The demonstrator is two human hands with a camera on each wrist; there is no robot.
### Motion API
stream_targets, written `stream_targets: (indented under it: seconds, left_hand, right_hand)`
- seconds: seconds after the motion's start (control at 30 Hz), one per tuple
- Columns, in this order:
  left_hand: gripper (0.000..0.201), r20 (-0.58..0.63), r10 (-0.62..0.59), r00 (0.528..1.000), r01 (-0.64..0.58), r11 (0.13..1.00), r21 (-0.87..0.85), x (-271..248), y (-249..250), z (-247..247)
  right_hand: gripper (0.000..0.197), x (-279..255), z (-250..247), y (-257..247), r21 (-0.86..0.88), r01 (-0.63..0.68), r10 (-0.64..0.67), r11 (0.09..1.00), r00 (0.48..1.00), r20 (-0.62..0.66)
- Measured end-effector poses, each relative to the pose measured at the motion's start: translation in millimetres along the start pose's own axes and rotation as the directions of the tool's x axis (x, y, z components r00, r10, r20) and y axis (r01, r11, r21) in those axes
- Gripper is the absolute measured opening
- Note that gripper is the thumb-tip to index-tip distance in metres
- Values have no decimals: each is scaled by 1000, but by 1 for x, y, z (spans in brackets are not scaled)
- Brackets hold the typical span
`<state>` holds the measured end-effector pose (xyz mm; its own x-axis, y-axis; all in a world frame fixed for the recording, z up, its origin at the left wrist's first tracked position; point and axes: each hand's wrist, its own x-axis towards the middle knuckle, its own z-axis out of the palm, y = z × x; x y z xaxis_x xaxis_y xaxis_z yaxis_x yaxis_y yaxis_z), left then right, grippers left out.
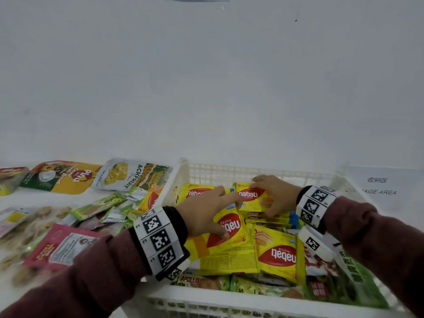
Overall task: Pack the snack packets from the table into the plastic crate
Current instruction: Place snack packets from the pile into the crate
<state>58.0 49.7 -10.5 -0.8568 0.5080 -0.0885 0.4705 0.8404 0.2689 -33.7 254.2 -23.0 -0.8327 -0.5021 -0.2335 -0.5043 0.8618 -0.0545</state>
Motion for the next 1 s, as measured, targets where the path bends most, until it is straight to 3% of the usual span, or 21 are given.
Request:
stream_targets:
  seconds: [0.07,0.17,0.23,0.33,0.43,0.53,0.6,0.63,0.7,0.73,0.8,0.87,0.93,1.0]
  left_hand:
    - [53,-85,-23,996,20,999,-40,-1,-2,-3]
    - [47,-299,-62,952,19,990,-143,-2,-2,-11]
    - [46,-462,-139,876,23,968,-249,0,-2,-22]
    - [47,-609,-361,707,57,886,-460,9,-4,-37]
    - [45,-559,-563,608,132,767,-629,31,-16,-39]
    - [51,-342,-768,541,173,500,-848,59,-42,-30]
    - [71,-189,-805,562,242,379,-893,69,-51,-21]
    - [69,-190,-808,557,275,395,-876,71,-50,-16]
    - [52,-300,-788,537,430,562,-706,68,-46,-8]
    - [49,-358,-742,567,522,660,-541,66,-46,-3]
    - [56,-416,-611,673,624,772,-123,59,-40,1]
    - [61,-409,-482,775,588,787,186,56,-37,2]
    - [65,-324,-364,873,458,840,292,57,-33,-1]
    - [76,-142,-241,960,275,902,332,60,-29,-3]
  right_hand:
    - [114,-1,-1,0,-73,-4,3,997,1000,-20]
    - [90,-4,0,0,-145,-17,11,989,999,-47]
    - [86,-4,2,2,-156,-29,23,987,999,-41]
    - [88,-5,2,6,-120,-40,37,992,999,-29]
    - [88,-6,4,11,-63,-24,22,998,999,-32]
    - [86,-6,7,15,-55,-13,12,998,1000,-20]
    - [83,-5,8,16,-63,-13,12,998,1000,-10]
    - [82,-5,9,16,-71,-12,12,997,1000,-7]
    - [80,-4,10,16,-92,-6,6,996,1000,-7]
    - [79,-3,11,15,-103,-1,1,995,1000,-9]
    - [78,-3,12,16,-112,2,-3,994,1000,-13]
    - [77,-3,13,15,-115,4,-6,993,1000,-21]
    - [76,-4,14,16,-119,5,-9,993,1000,-29]
    - [75,-5,15,16,-120,6,-10,993,999,-33]
